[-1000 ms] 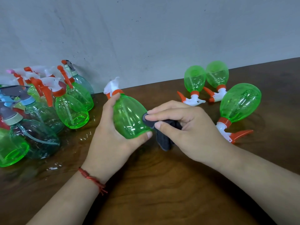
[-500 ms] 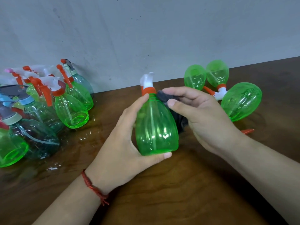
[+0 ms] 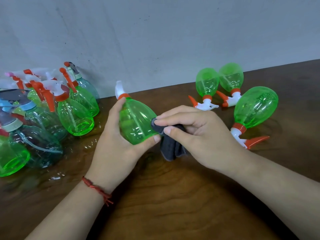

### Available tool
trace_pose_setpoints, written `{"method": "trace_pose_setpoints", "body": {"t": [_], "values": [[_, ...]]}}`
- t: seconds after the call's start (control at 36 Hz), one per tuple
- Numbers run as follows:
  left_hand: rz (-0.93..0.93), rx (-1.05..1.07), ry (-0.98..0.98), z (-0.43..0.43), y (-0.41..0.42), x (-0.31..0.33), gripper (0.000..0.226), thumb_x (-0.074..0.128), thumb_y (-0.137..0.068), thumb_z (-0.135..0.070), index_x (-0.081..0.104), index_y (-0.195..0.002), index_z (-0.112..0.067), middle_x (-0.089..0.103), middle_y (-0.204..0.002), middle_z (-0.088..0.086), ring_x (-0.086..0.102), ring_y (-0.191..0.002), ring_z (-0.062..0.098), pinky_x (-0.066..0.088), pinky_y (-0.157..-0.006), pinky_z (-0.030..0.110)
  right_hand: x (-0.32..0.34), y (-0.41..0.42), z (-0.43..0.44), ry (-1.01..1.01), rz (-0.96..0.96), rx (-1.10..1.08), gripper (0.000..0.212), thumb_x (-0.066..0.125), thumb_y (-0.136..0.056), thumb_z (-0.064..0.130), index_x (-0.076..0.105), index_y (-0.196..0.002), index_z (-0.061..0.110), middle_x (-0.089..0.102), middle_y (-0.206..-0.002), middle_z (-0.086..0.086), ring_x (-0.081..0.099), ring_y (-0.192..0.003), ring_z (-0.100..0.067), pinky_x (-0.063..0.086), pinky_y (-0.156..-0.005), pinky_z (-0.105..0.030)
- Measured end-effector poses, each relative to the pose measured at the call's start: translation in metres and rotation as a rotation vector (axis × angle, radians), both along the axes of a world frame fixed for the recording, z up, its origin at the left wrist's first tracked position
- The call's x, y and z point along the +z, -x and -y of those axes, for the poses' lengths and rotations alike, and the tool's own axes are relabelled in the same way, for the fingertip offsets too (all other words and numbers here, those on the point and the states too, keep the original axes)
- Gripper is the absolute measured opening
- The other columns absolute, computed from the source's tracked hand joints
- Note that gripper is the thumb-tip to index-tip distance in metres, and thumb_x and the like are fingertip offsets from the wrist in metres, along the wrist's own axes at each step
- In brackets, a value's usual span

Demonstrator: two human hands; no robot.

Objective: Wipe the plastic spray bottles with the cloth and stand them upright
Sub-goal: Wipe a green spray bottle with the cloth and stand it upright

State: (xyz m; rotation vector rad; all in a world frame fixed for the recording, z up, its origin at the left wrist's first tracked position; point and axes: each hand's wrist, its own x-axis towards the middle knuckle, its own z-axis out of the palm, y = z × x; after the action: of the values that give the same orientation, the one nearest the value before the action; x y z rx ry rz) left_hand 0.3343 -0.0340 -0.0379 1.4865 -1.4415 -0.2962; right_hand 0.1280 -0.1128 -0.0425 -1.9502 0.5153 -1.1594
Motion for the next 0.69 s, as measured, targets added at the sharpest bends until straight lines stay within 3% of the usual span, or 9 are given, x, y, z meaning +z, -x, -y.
{"method": "trace_pose_setpoints", "body": {"t": [0.11, 0.22, 0.33, 0.39, 0.44, 0.56, 0.69], "values": [[-0.004, -0.063, -0.010, -0.001, 0.001, 0.001, 0.114, 0.101, -0.069, -0.045, 0.034, -0.162, -0.043, 0.056, -0.153, -0.013, 0.060, -0.136, 0.007, 0.049, -0.116, 0.041, 0.000, 0.001, 0.001, -0.011, 0.030, -0.031, 0.027, 0.070, -0.098, -0.004, 0.082, -0.115, 0.013, 0.076, -0.121, 0.004, 0.069, -0.122, -0.019, 0.055, -0.108, -0.043], [-0.014, -0.217, -0.038, -0.007, 0.011, 0.002, 0.117, 0.101, -0.067, -0.029, 0.036, -0.163, -0.035, 0.055, -0.155, -0.013, 0.058, -0.141, 0.012, 0.049, -0.117, 0.046, 0.005, 0.001, 0.007, -0.106, 0.124, -0.064, 0.028, 0.069, -0.098, -0.004, 0.080, -0.115, 0.016, 0.079, -0.118, 0.004, 0.071, -0.119, -0.011, 0.054, -0.105, -0.030], [-0.079, -0.386, -0.024, -0.014, 0.026, 0.005, 0.118, 0.102, -0.067, -0.021, 0.035, -0.164, -0.025, 0.051, -0.160, -0.005, 0.054, -0.146, 0.023, 0.047, -0.119, 0.049, 0.017, 0.005, 0.011, -0.506, 0.330, 0.108, 0.028, 0.060, -0.103, -0.001, 0.075, -0.122, 0.011, 0.079, -0.121, -0.003, 0.073, -0.117, -0.014, 0.056, -0.105, -0.031], [-0.110, -0.433, -0.015, -0.015, 0.028, 0.006, 0.120, 0.100, -0.068, -0.021, 0.031, -0.166, -0.025, 0.048, -0.163, -0.002, 0.052, -0.148, 0.026, 0.046, -0.119, 0.052, 0.019, 0.007, 0.012, -0.600, 0.394, 0.174, 0.028, 0.058, -0.102, 0.000, 0.073, -0.123, 0.010, 0.078, -0.122, -0.006, 0.073, -0.114, -0.016, 0.056, -0.106, -0.033], [-0.042, -0.427, -0.029, -0.015, 0.026, 0.006, 0.123, 0.102, -0.069, -0.025, 0.027, -0.167, -0.029, 0.044, -0.165, -0.007, 0.049, -0.150, 0.022, 0.044, -0.121, 0.049, 0.020, 0.008, 0.012, -0.556, 0.398, 0.157, 0.027, 0.059, -0.100, -0.002, 0.075, -0.119, 0.010, 0.079, -0.120, -0.007, 0.073, -0.115, -0.017, 0.055, -0.106, -0.032], [0.125, -0.371, -0.045, -0.013, 0.021, 0.005, 0.118, 0.100, -0.070, -0.030, 0.029, -0.164, -0.033, 0.047, -0.158, -0.020, 0.050, -0.147, 0.009, 0.043, -0.119, 0.027, 0.016, 0.008, 0.015, -0.428, 0.324, 0.085, 0.026, 0.063, -0.099, -0.006, 0.077, -0.115, 0.009, 0.080, -0.118, -0.006, 0.073, -0.118, -0.019, 0.055, -0.104, -0.030], [0.206, -0.336, -0.047, -0.011, 0.021, 0.000, 0.120, 0.101, -0.069, -0.031, 0.029, -0.165, -0.032, 0.047, -0.159, -0.016, 0.050, -0.147, 0.010, 0.041, -0.120, 0.025, 0.011, 0.006, 0.014, -0.313, 0.237, 0.026, 0.025, 0.065, -0.100, -0.006, 0.078, -0.117, 0.008, 0.080, -0.116, -0.002, 0.073, -0.117, -0.016, 0.056, -0.105, -0.031]]}}
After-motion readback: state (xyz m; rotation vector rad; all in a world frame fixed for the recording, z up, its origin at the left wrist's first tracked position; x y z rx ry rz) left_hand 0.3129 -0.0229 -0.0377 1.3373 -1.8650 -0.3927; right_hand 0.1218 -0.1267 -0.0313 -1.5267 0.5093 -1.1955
